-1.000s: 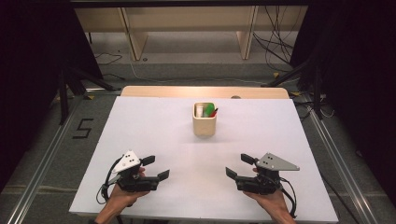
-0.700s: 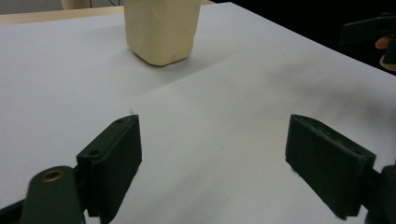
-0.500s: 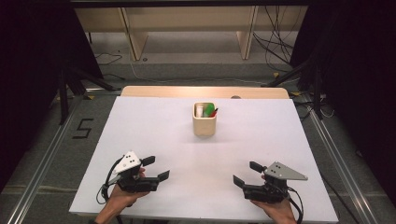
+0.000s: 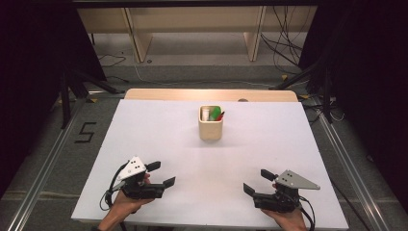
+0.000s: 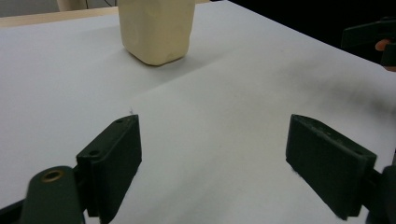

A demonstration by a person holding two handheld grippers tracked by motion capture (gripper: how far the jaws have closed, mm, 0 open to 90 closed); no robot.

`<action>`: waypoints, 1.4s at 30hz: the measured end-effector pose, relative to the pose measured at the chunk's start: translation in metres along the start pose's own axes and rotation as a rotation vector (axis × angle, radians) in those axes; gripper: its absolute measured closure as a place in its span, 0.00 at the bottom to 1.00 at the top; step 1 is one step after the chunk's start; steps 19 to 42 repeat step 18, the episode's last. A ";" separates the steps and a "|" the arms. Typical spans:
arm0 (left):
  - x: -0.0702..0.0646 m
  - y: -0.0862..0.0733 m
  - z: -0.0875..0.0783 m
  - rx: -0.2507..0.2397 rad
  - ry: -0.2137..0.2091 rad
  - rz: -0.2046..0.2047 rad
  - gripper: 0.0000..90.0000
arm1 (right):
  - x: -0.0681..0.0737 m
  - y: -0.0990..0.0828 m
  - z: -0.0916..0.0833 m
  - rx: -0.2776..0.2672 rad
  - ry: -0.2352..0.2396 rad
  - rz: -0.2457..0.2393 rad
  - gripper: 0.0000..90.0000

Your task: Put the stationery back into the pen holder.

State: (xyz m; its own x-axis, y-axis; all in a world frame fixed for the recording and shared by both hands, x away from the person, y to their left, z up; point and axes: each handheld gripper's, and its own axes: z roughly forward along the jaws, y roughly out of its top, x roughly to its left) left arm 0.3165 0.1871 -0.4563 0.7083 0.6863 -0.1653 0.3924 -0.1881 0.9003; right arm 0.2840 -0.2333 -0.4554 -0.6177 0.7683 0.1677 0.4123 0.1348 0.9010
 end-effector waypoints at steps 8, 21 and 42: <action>0.001 -0.001 0.000 0.000 0.002 -0.001 0.20 | 0.000 0.001 0.000 -0.001 -0.001 -0.003 0.19; 0.001 -0.001 0.001 0.004 0.000 0.000 0.20 | 0.000 0.000 0.001 0.003 -0.001 -0.003 0.19; 0.001 -0.001 0.001 0.004 0.000 0.000 0.20 | 0.000 0.000 0.001 0.003 -0.001 -0.003 0.19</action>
